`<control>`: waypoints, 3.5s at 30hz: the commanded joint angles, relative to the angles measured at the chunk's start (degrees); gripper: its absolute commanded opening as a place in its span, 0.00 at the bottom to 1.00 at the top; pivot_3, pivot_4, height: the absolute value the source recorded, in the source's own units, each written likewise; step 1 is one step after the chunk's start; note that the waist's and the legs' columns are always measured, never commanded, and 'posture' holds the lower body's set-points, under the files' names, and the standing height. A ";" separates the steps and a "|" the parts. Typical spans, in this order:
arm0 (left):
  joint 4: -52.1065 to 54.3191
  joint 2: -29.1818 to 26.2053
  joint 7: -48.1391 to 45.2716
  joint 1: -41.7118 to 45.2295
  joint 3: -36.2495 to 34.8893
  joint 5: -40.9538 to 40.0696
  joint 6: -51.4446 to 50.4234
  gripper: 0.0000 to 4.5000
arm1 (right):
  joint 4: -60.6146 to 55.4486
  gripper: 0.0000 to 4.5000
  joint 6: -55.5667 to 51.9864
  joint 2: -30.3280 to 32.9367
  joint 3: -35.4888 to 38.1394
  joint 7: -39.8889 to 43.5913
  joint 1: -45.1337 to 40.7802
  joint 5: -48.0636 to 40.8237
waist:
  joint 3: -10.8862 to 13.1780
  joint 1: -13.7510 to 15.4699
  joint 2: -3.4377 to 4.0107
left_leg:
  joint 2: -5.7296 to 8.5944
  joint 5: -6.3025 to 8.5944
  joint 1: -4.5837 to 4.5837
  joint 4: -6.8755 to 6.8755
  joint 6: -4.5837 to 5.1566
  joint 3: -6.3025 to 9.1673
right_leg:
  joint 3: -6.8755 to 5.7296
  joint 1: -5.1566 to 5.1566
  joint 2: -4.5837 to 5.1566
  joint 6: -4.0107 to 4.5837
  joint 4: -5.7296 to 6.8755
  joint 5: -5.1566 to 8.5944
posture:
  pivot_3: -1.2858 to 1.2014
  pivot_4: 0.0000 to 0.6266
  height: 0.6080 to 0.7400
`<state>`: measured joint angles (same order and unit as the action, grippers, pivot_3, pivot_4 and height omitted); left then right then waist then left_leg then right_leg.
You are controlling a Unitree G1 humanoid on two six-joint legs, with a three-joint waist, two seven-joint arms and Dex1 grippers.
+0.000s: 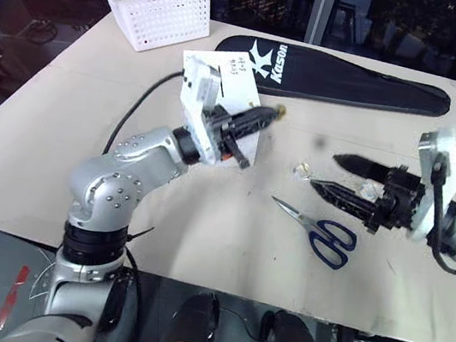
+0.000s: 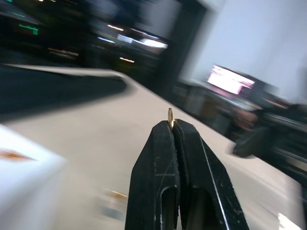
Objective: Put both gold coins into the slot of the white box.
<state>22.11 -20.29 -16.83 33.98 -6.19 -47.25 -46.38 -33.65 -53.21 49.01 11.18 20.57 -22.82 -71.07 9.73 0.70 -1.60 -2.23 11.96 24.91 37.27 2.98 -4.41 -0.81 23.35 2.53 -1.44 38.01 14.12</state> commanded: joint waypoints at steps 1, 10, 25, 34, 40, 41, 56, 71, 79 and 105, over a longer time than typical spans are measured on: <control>2.86 0.52 11.71 2.23 1.21 13.09 4.42 0.00 | 0.77 0.98 1.93 0.74 1.85 1.90 -2.43 1.92 | 0.00 -0.06 0.00 | -0.01 0.00 -0.02 -0.02 0.00 -0.01 | 0.03 0.00 -0.05 0.01 0.00 0.00 | 0.52 0.24 1.00; 6.40 8.12 35.48 10.74 8.31 36.12 -8.07 0.00 | 5.31 0.98 3.33 0.71 0.14 9.77 -5.80 7.97 | 0.02 0.16 -0.03 | 0.07 0.05 0.15 0.03 0.07 0.01 | -0.02 0.00 0.07 -0.07 -0.12 -0.03 | 0.52 0.24 1.00; -5.38 22.61 44.47 19.49 4.77 49.67 -20.14 0.00 | 9.92 0.98 10.68 1.34 5.66 23.46 -6.73 15.01 | 0.04 0.15 -0.07 | 0.06 0.00 0.17 0.03 -0.01 0.07 | -0.09 0.04 0.03 -0.07 -0.07 -0.03 | 0.52 0.24 1.00; -7.40 25.62 41.35 21.37 3.20 50.13 -18.42 0.00 | 7.06 0.98 12.68 7.38 12.38 26.67 0.93 19.83 | 0.05 0.12 -0.09 | 0.08 0.01 0.19 0.03 0.01 0.08 | -0.11 0.04 0.11 -0.07 -0.07 -0.03 | 0.52 0.24 1.00; -9.58 27.23 41.62 22.73 1.62 51.19 -19.50 0.00 | 4.73 0.98 12.62 7.47 14.22 25.67 2.72 19.70 | 0.05 0.14 -0.09 | 0.06 0.00 0.16 0.03 -0.01 0.09 | -0.09 0.04 0.05 -0.07 -0.05 -0.03 | 0.52 0.24 1.00; -9.94 27.50 42.07 22.94 1.31 51.61 -20.05 0.00 | 4.43 0.98 12.38 7.67 14.75 25.71 2.90 19.31 | 0.06 0.16 -0.09 | 0.06 0.00 0.17 0.03 -0.01 0.08 | -0.10 0.04 0.05 -0.07 -0.05 -0.03 | 0.52 0.24 1.00; -10.56 30.55 43.71 24.83 -1.18 52.95 -23.46 0.00 | 5.60 0.98 12.76 8.50 15.83 27.55 2.90 18.83 | 0.06 0.07 -0.09 | 0.08 -0.02 0.16 0.04 -0.04 0.06 | -0.06 0.04 0.05 -0.08 -0.05 -0.03 | 0.52 0.24 1.00; -1.26 21.01 28.78 20.57 2.15 46.58 -18.71 0.41 | 5.64 1.00 12.97 8.62 16.24 28.76 3.60 18.72 | 0.06 0.11 -0.09 | 0.08 -0.07 0.16 0.04 -0.15 0.05 | -0.06 0.04 0.07 -0.08 -0.05 -0.03 | 0.52 0.24 1.00; 10.42 6.13 -4.04 8.83 -6.70 23.62 -10.64 0.41 | 4.64 1.00 8.78 4.56 4.89 20.09 1.31 23.01 | 0.03 -0.44 -0.05 | 0.01 -0.10 0.03 0.06 -0.20 -0.04 | -0.02 0.00 0.18 -0.05 0.01 -0.04 | 0.52 0.24 1.00; 16.50 -19.01 -27.93 -21.00 -10.82 3.73 1.30 0.93 | 19.53 0.60 -2.04 -22.01 -20.12 -2.42 -10.93 47.12 | 0.03 -1.29 -0.05 | 0.01 -0.01 -0.06 0.02 -0.05 -0.16 | -0.01 0.02 0.11 -0.04 0.07 -0.04 | 0.52 0.24 1.00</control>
<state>37.55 -38.72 -45.12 13.15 -17.18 -42.94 -46.68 -12.65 -55.84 27.18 -9.61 17.60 -32.59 -24.68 9.76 -0.58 -1.65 -2.22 11.94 24.85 37.29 2.94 -4.57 -0.82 23.37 2.64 -1.48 38.08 14.08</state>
